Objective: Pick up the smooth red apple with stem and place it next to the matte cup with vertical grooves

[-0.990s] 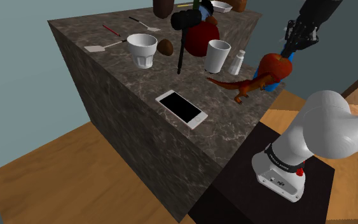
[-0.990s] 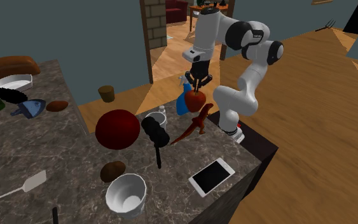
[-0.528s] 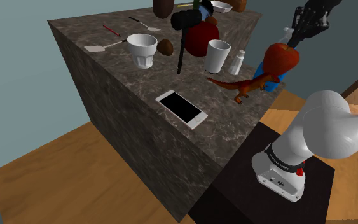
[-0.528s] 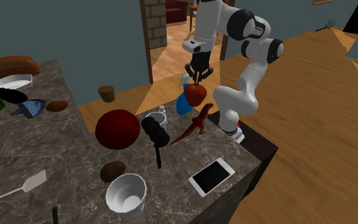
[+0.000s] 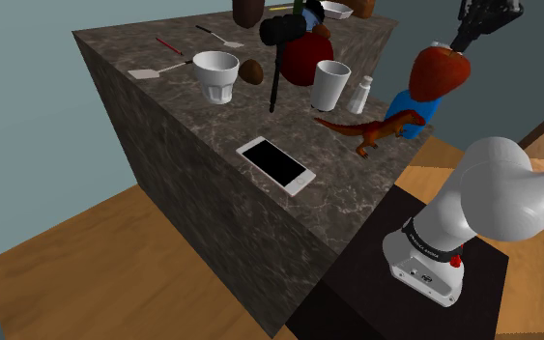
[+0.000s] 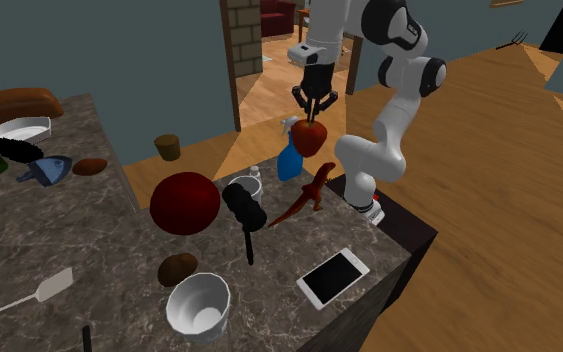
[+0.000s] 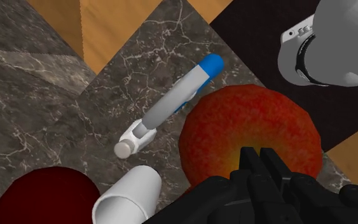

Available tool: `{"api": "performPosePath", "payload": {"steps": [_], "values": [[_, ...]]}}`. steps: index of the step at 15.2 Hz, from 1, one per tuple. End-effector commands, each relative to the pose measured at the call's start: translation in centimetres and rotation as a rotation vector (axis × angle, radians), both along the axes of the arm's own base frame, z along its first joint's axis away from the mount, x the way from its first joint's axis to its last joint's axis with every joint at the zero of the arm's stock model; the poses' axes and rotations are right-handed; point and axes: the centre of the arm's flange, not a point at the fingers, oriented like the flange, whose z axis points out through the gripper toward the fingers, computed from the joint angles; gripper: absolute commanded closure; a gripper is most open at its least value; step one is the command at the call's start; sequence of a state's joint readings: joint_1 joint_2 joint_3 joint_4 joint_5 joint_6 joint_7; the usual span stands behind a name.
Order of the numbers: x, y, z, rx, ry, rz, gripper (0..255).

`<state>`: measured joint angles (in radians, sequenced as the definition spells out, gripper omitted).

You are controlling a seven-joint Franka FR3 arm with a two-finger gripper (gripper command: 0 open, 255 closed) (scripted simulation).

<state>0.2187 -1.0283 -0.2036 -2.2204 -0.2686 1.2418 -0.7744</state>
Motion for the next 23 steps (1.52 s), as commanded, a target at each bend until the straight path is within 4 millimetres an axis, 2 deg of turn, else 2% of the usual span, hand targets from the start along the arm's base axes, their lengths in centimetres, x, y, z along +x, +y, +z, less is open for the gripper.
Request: {"api": "performPosePath", "payload": {"steps": [1,8,23], "values": [[0.1,-0.1,1.1,0.0,0.0,0.0,255],[0.1,-0.1,4.7,0.0,0.0,0.0,255],[18.9,6.3,4.9,0.0,0.0,0.0,255]]}}
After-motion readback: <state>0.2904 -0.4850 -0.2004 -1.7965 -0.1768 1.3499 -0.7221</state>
